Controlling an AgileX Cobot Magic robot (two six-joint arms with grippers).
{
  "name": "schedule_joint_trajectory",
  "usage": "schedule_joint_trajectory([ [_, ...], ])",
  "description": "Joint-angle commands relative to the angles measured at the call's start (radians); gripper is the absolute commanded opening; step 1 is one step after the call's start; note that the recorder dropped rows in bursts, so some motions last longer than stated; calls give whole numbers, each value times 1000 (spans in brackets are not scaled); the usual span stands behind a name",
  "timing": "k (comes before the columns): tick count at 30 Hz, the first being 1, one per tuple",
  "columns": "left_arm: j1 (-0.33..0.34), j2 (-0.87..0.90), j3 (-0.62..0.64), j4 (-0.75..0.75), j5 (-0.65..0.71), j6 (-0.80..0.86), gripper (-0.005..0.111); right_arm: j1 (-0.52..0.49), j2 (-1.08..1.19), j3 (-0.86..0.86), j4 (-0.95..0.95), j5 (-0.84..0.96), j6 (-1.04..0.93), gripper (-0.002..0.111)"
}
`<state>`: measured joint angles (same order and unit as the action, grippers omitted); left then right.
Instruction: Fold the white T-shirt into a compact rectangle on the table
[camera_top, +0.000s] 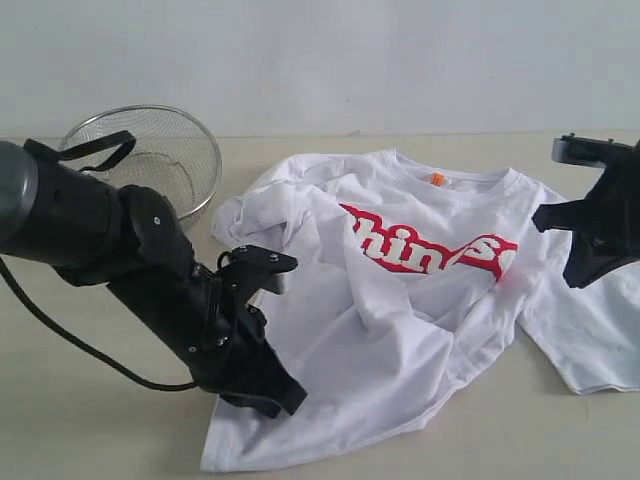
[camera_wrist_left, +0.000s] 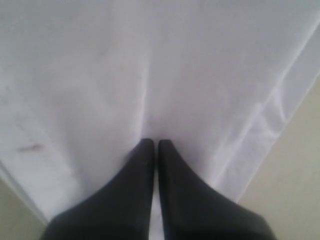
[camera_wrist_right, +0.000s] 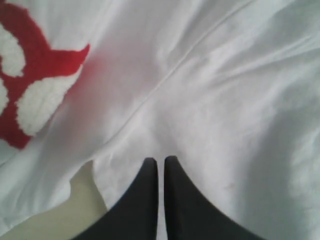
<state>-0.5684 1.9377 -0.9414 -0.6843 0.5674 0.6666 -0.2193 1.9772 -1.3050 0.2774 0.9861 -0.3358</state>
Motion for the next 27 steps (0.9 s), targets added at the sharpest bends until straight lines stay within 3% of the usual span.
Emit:
schedule_joint_trajectory([
  [1, 0, 13, 11, 231, -4, -175, 5, 40, -11, 4, -1, -14, -15, 0],
  [6, 0, 13, 13, 412, 10, -343, 5, 50, -11, 4, -28, -11, 2, 0],
  [21, 0, 11, 86, 425, 25, -361, 5, 50, -5, 71, -81, -106, 40, 0],
  [27, 0, -38, 108, 420, 31, -361, 5, 50, 115, 71, -81, -130, 61, 0],
])
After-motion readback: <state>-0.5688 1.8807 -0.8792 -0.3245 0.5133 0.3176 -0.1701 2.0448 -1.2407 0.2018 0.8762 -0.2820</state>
